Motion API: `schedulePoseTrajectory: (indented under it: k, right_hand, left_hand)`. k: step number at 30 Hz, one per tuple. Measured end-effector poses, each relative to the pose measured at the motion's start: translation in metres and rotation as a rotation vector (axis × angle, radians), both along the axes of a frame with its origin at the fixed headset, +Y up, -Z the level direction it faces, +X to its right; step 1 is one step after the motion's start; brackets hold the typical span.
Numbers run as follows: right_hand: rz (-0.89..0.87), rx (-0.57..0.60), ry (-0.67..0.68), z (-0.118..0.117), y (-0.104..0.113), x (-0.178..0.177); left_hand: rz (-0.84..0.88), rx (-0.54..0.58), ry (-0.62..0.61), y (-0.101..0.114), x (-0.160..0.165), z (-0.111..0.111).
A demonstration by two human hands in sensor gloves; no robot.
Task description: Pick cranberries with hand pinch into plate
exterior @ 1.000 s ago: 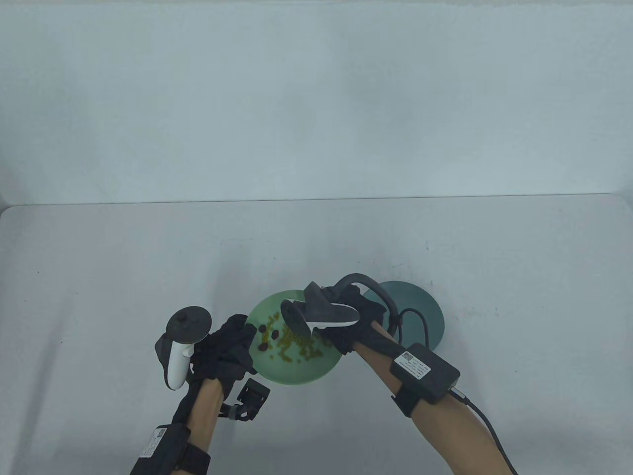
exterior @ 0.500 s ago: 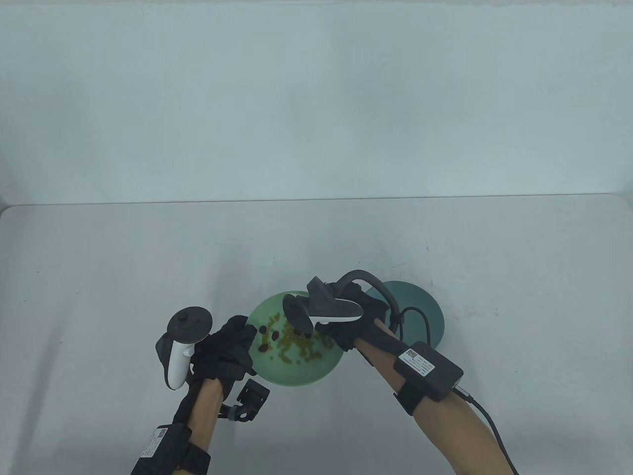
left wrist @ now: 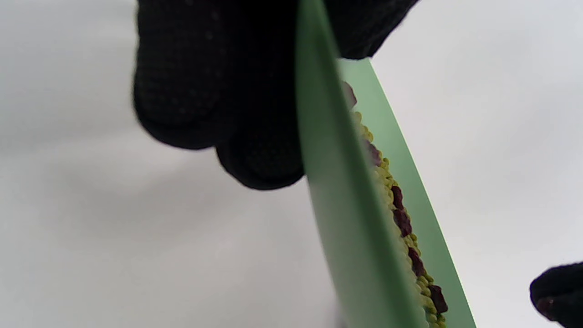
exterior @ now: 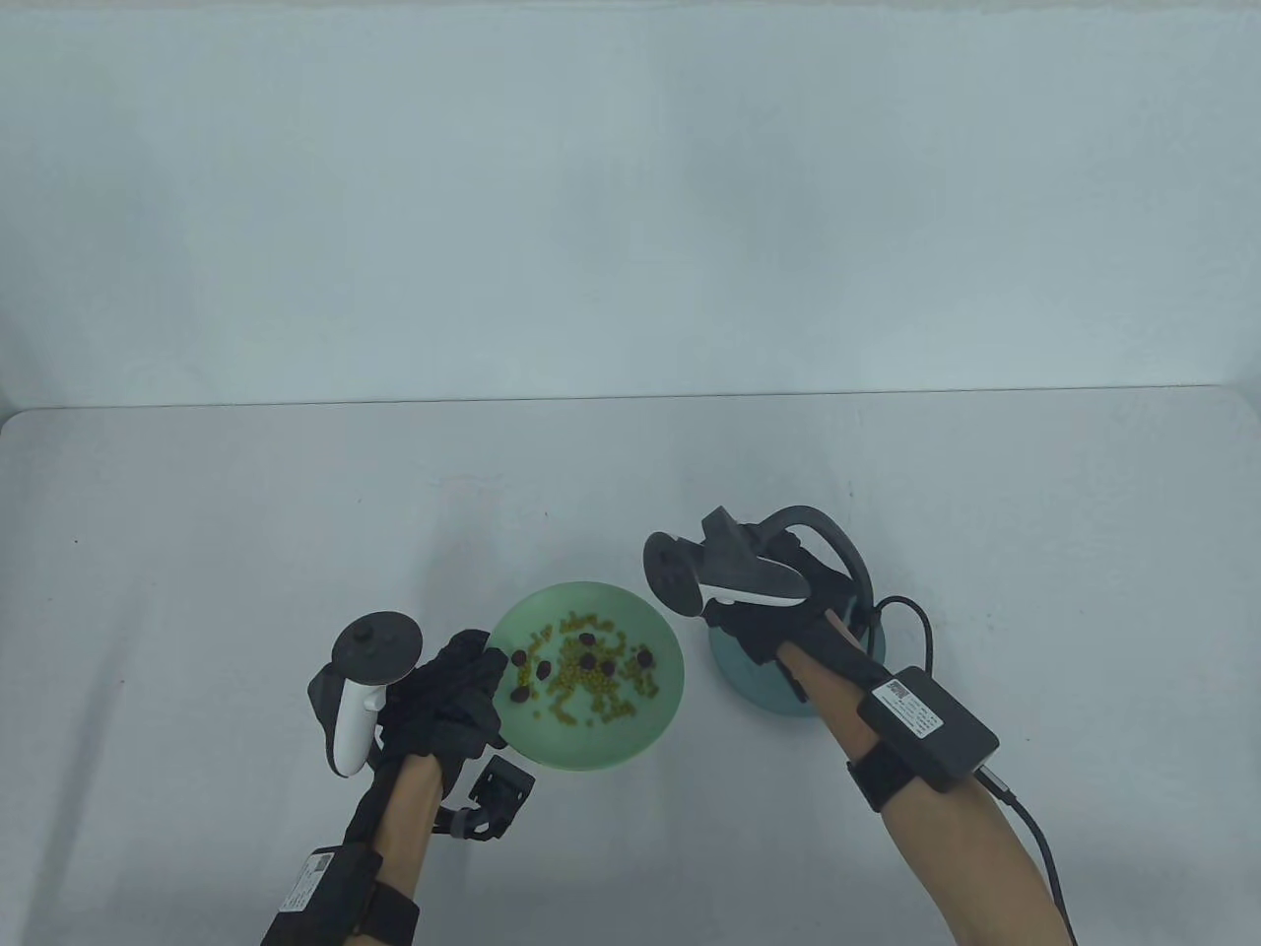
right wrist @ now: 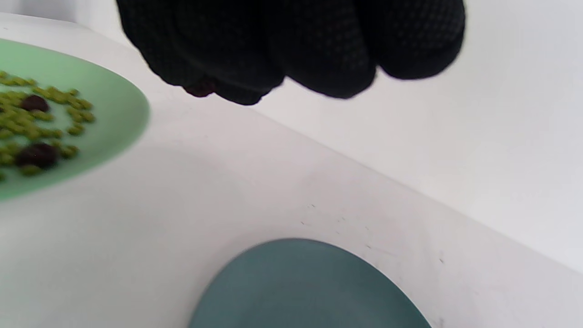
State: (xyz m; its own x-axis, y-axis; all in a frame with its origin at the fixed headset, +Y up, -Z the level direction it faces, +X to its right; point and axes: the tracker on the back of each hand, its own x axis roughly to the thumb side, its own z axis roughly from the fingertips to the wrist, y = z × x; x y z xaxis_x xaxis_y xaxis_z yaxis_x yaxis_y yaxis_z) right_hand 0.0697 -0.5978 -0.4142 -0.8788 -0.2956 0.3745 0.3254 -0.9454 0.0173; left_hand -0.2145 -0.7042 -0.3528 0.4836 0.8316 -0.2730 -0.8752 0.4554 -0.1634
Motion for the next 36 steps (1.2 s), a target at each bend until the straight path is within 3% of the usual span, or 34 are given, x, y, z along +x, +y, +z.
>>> schedulePoseTrajectory:
  k: [11, 26, 36]
  right_hand:
    - [0.010, -0.074, -0.160, -0.022, -0.047, 0.049]
    - [-0.017, -0.172, -0.282, -0.042, -0.104, 0.075]
    - [-0.020, -0.202, -0.309, -0.046, -0.116, 0.080]
  left_hand:
    - [0.003, 0.003, -0.003, 0.000, 0.000, 0.000]
    - [0.003, 0.000, 0.004, -0.001, -0.003, -0.001]
    - [-0.002, -0.006, 0.001, -0.001, -0.004, -0.002]
